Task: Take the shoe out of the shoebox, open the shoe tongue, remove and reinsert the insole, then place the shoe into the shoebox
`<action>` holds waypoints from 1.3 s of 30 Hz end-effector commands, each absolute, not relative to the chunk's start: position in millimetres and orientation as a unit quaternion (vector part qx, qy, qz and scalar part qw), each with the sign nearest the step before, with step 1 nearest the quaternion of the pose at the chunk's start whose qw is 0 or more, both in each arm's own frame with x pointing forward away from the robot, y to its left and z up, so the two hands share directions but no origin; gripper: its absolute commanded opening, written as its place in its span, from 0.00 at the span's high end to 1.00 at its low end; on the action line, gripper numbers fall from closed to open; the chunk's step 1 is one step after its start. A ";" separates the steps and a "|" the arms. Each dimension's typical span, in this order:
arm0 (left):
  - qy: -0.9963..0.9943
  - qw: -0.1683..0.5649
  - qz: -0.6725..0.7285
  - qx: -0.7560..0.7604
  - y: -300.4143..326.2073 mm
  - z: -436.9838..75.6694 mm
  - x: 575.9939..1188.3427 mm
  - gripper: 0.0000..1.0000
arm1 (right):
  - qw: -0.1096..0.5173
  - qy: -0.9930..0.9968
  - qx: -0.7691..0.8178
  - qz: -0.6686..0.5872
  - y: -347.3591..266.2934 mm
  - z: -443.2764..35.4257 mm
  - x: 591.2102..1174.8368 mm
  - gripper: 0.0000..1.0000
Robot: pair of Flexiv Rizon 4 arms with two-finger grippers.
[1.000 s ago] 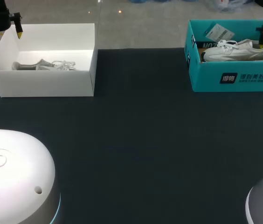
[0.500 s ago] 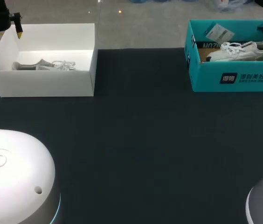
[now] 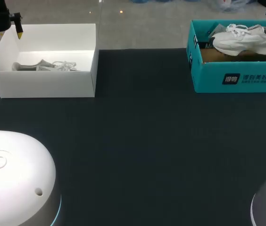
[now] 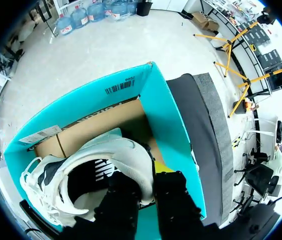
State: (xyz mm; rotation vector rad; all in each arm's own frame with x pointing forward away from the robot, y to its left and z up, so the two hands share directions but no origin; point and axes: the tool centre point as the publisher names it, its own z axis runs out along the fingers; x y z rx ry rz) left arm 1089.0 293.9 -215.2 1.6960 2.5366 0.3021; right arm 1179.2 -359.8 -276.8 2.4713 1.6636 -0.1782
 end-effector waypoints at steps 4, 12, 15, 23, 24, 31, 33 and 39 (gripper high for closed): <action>0.827 0.038 0.100 0.552 293.6 -214.8 1087.4 0.00 | 0.036 0.571 0.814 -0.099 -359.5 -208.9 1179.7 1.00; 0.827 0.038 0.100 0.552 293.6 -214.8 1087.4 0.00 | 0.062 0.592 0.798 -0.095 -355.4 -169.6 1171.0 1.00; 0.827 0.038 0.100 0.552 293.6 -214.8 1087.4 0.00 | 0.074 0.597 0.794 -0.090 -353.1 -160.4 1166.6 1.00; 0.827 0.038 0.100 0.552 293.6 -214.8 1087.4 0.00 | 0.094 0.608 0.784 -0.084 -347.2 -148.6 1154.4 1.00; 0.827 0.038 0.100 0.552 293.6 -214.8 1087.4 0.00 | 0.095 0.608 0.784 -0.083 -347.1 -147.8 1153.6 1.00; 0.827 0.038 0.100 0.552 293.6 -214.8 1087.4 0.00 | 0.097 0.608 0.785 -0.069 -348.1 -139.4 1150.4 1.00; 0.827 0.038 0.100 0.552 293.6 -214.8 1087.4 0.00 | 0.097 0.608 0.785 -0.069 -348.1 -139.4 1150.4 1.00; 0.827 0.038 0.100 0.552 293.6 -214.8 1087.4 0.00 | 0.097 0.608 0.785 -0.069 -348.1 -139.4 1150.4 1.00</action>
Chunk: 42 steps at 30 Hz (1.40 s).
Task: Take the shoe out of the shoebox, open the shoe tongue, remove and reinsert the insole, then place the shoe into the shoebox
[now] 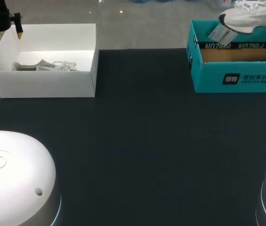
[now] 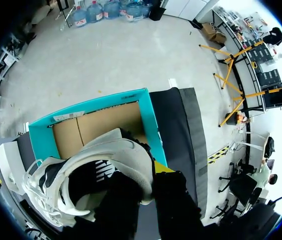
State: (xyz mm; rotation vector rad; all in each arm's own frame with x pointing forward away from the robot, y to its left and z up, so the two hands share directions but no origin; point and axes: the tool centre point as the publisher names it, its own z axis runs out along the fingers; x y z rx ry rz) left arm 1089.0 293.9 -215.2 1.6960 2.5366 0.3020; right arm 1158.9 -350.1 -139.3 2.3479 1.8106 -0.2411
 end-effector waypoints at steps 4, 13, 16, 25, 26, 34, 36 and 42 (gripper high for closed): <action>0.827 0.038 0.100 0.552 293.6 -214.8 1087.4 0.00 | 0.097 0.608 0.785 -0.069 -348.1 -139.4 1150.4 1.00; 0.827 0.038 0.100 0.552 293.6 -214.8 1087.4 0.00 | 0.098 0.607 0.785 -0.070 -346.8 -139.7 1145.0 1.00; 0.827 0.038 0.100 0.552 293.6 -214.8 1087.4 0.00 | 0.106 0.598 0.791 -0.066 -341.0 -140.8 1124.0 1.00; 0.827 0.038 0.100 0.552 293.6 -214.8 1087.4 0.00 | 0.131 0.598 0.789 -0.053 -314.1 -140.9 1051.8 1.00; 0.827 0.038 0.100 0.552 293.6 -214.8 1087.4 0.00 | 0.136 0.601 0.786 -0.048 -310.1 -139.5 1044.3 1.00; 0.827 0.038 0.100 0.552 293.6 -214.8 1087.4 0.00 | 0.163 0.610 0.775 -0.029 -273.7 -134.1 980.4 1.00; 0.827 0.038 0.100 0.552 293.6 -214.8 1087.4 0.00 | 0.163 0.609 0.776 -0.026 -264.1 -136.4 965.9 1.00; 0.827 0.038 0.100 0.552 293.6 -214.8 1087.4 0.00 | 0.181 0.613 0.769 -0.006 -230.8 -152.6 925.9 1.00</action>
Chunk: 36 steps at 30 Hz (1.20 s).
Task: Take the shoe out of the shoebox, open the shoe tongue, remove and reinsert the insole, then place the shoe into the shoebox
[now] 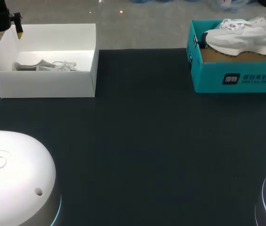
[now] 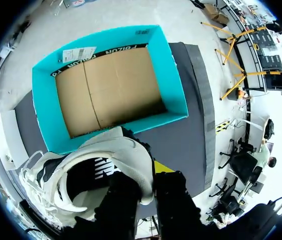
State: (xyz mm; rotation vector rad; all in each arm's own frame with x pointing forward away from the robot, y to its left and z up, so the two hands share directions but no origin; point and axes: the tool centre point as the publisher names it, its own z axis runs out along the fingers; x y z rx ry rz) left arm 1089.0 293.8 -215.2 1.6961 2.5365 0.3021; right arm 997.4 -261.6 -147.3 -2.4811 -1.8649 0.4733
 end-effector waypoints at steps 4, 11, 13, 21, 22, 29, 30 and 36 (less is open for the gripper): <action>0.827 0.038 0.100 0.552 293.6 -214.8 1087.4 0.00 | -0.209 -0.607 -0.767 -0.015 -211.1 -158.8 900.1 1.00; 0.827 0.038 0.100 0.552 293.6 -214.8 1087.4 0.00 | -0.276 -0.588 -0.758 -0.051 -191.6 -152.8 869.4 1.00; 0.827 0.038 0.100 0.552 293.6 -214.8 1087.4 0.00 | -0.286 -0.585 -0.756 -0.061 -189.0 -150.5 864.9 1.00; 0.827 0.038 0.100 0.552 293.6 -214.8 1087.4 0.00 | -0.278 -0.586 -0.758 -0.071 -178.3 -157.3 850.8 1.00; 0.827 0.038 0.100 0.552 293.6 -214.8 1087.4 0.00 | -0.278 -0.588 -0.756 -0.069 -176.1 -158.7 848.7 1.00; 0.827 0.038 0.100 0.552 293.6 -214.8 1087.4 0.00 | -0.297 -0.595 -0.744 -0.063 -159.3 -161.6 833.6 1.00; 0.827 0.038 0.100 0.552 293.6 -214.8 1087.4 0.00 | -0.297 -0.595 -0.744 -0.063 -157.3 -161.4 831.9 1.00; 0.827 0.038 0.100 0.552 293.6 -214.8 1087.4 0.00 | -0.265 -0.604 -0.749 -0.059 -151.1 -162.1 828.7 1.00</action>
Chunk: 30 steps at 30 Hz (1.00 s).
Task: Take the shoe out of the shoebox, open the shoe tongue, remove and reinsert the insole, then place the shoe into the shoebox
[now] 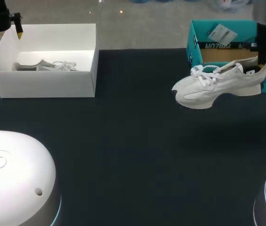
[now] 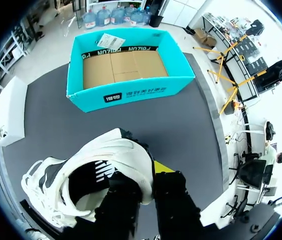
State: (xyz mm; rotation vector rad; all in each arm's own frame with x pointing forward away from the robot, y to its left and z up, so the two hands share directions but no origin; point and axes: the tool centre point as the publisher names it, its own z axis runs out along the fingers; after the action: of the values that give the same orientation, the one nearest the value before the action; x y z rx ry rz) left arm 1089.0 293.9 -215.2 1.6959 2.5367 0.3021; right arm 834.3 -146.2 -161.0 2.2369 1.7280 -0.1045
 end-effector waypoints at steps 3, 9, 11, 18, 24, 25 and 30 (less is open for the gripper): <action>0.827 0.038 0.100 0.552 293.6 -214.8 1087.4 0.00 | 0.265 0.604 0.749 0.059 -151.1 -162.1 828.7 1.00; 0.827 0.038 0.100 0.552 293.6 -214.8 1087.4 0.00 | 0.265 0.604 0.749 0.059 -151.1 -162.1 828.7 1.00; 0.827 0.038 0.100 0.552 293.6 -214.8 1087.4 0.00 | 0.265 0.604 0.749 0.059 -151.1 -162.1 828.7 1.00; 0.827 0.038 0.100 0.552 293.6 -214.8 1087.4 0.00 | 0.265 0.604 0.749 0.059 -151.1 -162.1 828.7 1.00; 0.827 0.038 0.100 0.552 293.6 -214.8 1087.4 0.00 | 0.253 0.626 0.737 0.008 -135.6 -171.0 810.5 1.00; 0.827 0.038 0.100 0.552 293.6 -214.8 1087.4 0.00 | 0.248 0.627 0.739 0.000 -133.1 -172.2 807.9 1.00; 0.827 0.038 0.100 0.552 293.6 -214.8 1087.4 0.00 | 0.230 0.627 0.744 0.008 -118.6 -173.5 795.1 1.00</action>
State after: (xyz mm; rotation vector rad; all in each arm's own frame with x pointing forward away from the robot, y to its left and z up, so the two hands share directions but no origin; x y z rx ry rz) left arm 1089.0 293.9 -215.2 1.6959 2.5366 0.3021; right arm 795.6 -124.0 -176.3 2.0367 1.7303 0.0343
